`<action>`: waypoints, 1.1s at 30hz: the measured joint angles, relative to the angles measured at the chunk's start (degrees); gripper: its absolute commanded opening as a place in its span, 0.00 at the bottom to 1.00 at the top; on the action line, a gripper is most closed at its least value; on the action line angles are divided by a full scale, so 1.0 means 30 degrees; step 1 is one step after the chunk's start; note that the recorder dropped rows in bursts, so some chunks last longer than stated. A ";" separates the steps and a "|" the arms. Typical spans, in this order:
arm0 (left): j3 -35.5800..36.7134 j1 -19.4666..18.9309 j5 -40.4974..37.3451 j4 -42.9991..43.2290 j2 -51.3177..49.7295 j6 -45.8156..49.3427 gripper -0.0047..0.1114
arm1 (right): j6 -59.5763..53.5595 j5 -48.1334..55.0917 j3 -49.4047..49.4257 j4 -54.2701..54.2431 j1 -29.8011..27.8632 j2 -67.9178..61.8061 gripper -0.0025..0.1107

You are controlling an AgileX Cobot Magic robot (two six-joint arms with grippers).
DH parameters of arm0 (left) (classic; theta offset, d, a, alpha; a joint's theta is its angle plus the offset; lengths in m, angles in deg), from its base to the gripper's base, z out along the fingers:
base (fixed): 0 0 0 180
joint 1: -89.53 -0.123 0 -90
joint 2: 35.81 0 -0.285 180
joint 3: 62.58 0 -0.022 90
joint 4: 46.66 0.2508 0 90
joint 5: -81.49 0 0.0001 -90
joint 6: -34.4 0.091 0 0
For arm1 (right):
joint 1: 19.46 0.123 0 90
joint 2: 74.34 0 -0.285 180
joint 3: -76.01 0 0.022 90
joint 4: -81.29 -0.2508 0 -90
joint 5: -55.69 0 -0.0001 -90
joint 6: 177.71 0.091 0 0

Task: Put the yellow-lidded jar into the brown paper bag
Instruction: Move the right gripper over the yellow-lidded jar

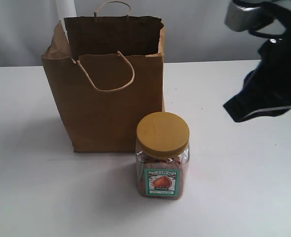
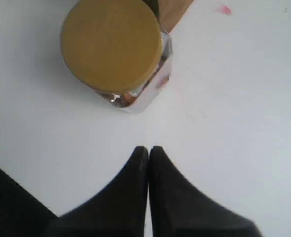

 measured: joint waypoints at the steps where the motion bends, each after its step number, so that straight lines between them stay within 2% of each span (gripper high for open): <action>1: 0.0000 0.0000 0.0000 0.0000 0.0000 0.0000 0.05 | 0.0203 0.0133 -0.0383 0.0010 0.0269 -0.0372 0.02; 4: 0.0000 0.0000 0.0000 0.0000 0.0000 0.0000 0.05 | 0.1625 0.0255 -0.2012 0.0010 0.1876 -0.1967 0.02; 9: 0.0000 0.0000 0.0000 0.0000 0.0000 0.0000 0.05 | 0.3518 0.0031 -0.3314 0.0121 0.3198 -0.3692 0.02; 16: 0.0000 0.0000 0.0000 0.0000 0.0000 0.0000 0.05 | 0.4269 -0.0382 -0.3874 0.0403 0.3851 -0.5801 0.02; 18: 0.0000 0.0000 0.0000 0.0000 0.0000 0.0000 0.05 | 0.4358 -0.0564 -0.3874 0.0403 0.3861 -0.6070 0.06; 21: 0.0000 0.0000 0.0000 0.0000 0.0000 0.0000 0.05 | 0.4397 -0.0696 -0.3880 0.0403 0.3861 -0.6112 0.17; 24: 0.0000 0.0000 0.0000 0.0000 0.0000 0.0000 0.05 | 0.4397 -0.0768 -0.3915 0.0403 0.3861 -0.6112 0.34; 30: 0.0000 0.0000 0.0000 0.0000 0.0000 0.0000 0.05 | 0.4397 -0.0809 -0.3915 0.0684 0.3861 -0.6112 0.87; 31: 0.0000 0.0000 0.0000 0.0000 0.0000 0.0000 0.05 | 0.4397 -0.0809 -0.3915 0.0772 0.3861 -0.6112 0.93; 33: 0.0000 0.0000 0.0000 0.0000 0.0000 0.0000 0.05 | 0.4397 -0.0809 -0.3915 0.1046 0.3861 -0.6112 0.95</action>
